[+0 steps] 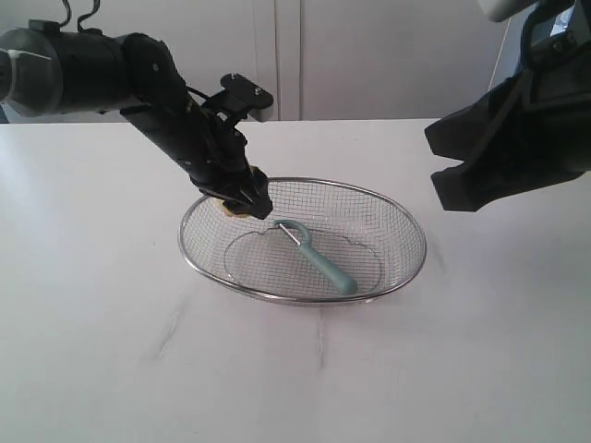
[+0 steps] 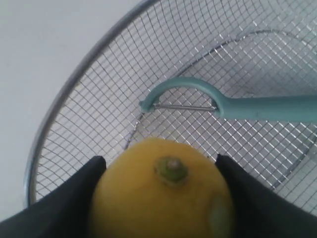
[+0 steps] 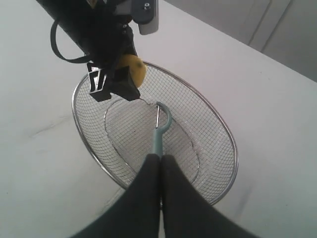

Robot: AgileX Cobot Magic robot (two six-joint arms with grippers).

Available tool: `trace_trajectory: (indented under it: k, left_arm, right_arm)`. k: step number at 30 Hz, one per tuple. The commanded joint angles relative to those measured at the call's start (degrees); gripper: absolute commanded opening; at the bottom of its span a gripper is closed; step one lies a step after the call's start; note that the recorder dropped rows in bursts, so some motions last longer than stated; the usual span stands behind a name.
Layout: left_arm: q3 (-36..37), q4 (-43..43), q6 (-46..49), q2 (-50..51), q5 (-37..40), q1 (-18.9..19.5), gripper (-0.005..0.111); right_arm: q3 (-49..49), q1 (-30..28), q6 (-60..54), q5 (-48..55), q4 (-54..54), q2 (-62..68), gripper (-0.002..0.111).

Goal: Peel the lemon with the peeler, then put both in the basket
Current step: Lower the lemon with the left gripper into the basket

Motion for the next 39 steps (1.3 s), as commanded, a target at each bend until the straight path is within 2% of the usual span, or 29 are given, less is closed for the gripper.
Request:
trace_trajectory:
  k: [1, 10, 16, 33, 39]
  left_arm:
    - [-0.69, -0.7, 0.28, 1.11, 4.39, -0.27, 0.0]
    - [-0.17, -0.37, 0.28, 1.6, 8.64, -0.27, 0.0]
    - [-0.17, 3.45, 0.28, 1.6, 12.99, -0.27, 0.0]
    - [-0.17, 3.45, 0.28, 1.6, 22.53, -0.27, 0.0]
    - [-0.17, 2.34, 0.28, 1.6, 16.4, -0.27, 0.0]
  right_arm:
    - [0.24, -0.4, 0.23, 0.1, 0.26, -0.37, 0.0]
    - [0.24, -0.4, 0.33, 0.6, 0.26, -0.37, 0.0]
    - [0.24, -0.4, 0.33, 1.25, 0.26, -0.37, 0.0]
    - [0.24, -0.4, 0.33, 1.49, 0.26, -0.37, 0.0]
    - [0.24, -0.4, 0.33, 1.49, 0.26, -0.37, 0.0]
